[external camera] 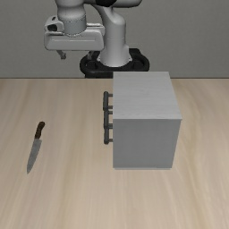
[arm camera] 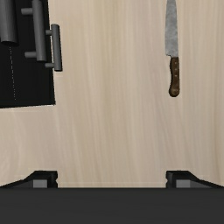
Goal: Pick up the knife and place it on the top of the cabinet
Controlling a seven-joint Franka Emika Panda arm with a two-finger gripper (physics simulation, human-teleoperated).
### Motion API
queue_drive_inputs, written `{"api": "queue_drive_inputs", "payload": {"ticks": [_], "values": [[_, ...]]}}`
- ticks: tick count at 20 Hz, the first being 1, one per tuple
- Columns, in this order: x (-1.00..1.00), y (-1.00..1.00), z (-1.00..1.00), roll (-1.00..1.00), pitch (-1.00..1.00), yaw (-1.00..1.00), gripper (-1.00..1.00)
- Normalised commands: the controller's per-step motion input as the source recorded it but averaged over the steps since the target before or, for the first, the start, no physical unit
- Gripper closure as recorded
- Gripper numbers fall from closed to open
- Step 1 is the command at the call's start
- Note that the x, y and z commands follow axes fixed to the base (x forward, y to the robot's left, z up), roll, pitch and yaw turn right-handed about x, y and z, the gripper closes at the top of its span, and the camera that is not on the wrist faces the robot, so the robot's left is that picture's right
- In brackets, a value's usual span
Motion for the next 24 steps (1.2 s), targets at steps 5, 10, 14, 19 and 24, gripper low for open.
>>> {"api": "queue_drive_inputs", "payload": {"ticks": [5, 10, 14, 19, 24], "values": [[0.00, -1.00, 0.00, 0.00, 0.00, 0.00, -1.00], [0.00, -1.00, 0.00, 0.00, 0.00, 0.00, -1.00], [0.50, -0.50, 0.00, 0.00, 0.00, 0.00, -1.00], [1.00, 0.00, 0.00, 0.00, 0.00, 0.00, -1.00], [0.60, 0.20, -0.20, 0.00, 0.00, 0.00, -1.00]]}}
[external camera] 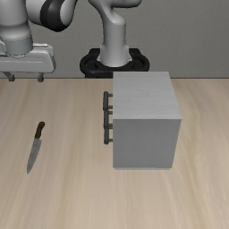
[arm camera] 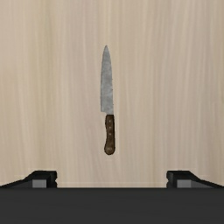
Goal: Pick up the knife and place it on the top of the cabinet
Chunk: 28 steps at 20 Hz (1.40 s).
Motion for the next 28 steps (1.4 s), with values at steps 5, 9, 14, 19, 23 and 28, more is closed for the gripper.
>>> {"api": "queue_drive_inputs", "payload": {"ticks": [5, 9, 14, 19, 23, 28], "values": [[0.00, 0.00, -1.00, 0.00, 0.00, 0.00, -1.00], [0.00, 0.00, -1.00, 0.00, 0.00, 0.00, -1.00], [0.00, 0.00, -1.00, 0.00, 0.00, 0.00, -1.00], [0.00, 0.00, -1.00, 0.00, 0.00, 0.00, -1.00], [0.00, 0.00, 0.00, 0.00, 0.00, 0.00, 1.00], [0.00, 0.00, 0.00, 0.00, 0.00, 0.00, 1.00]]}}
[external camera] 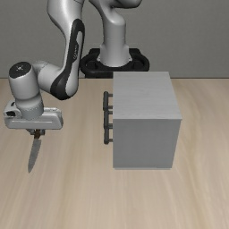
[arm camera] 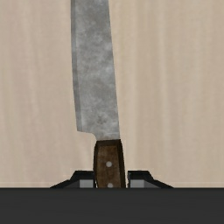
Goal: Pick up the knife and place it on the top of the cabinet
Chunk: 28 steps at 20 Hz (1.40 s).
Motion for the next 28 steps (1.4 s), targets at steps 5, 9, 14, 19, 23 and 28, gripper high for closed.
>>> {"api": "queue_drive_inputs", "payload": {"ticks": [5, 9, 14, 19, 23, 28], "values": [[0.00, 0.00, 1.00, 0.00, 0.00, 0.00, 1.00], [0.00, 0.00, 1.00, 0.00, 0.00, 0.00, 1.00], [0.00, 0.00, 1.00, 0.00, 0.00, 0.00, 1.00], [0.00, 0.00, 1.00, 0.00, 0.00, 0.00, 1.00], [0.00, 0.25, 0.75, 0.00, 0.00, 0.00, 1.00], [0.00, 1.00, 0.00, 0.00, 0.00, 0.00, 1.00]]}}
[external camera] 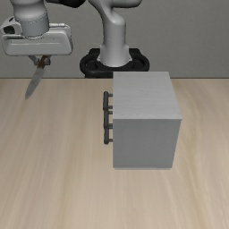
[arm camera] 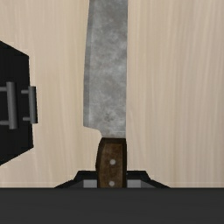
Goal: Pick up the knife and place it on the top of the cabinet
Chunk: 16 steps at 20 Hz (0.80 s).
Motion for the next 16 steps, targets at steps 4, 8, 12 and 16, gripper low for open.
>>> {"api": "queue_drive_inputs", "payload": {"ticks": [4, 8, 12, 16], "values": [[0.00, 1.00, 0.00, 0.00, 0.00, 0.00, 1.00], [0.00, 1.00, 0.00, 0.00, 0.00, 0.00, 1.00], [0.00, 1.00, 0.00, 0.00, 0.00, 0.00, 1.00], [0.00, 1.00, 0.00, 0.00, 0.00, 0.00, 1.00]]}}
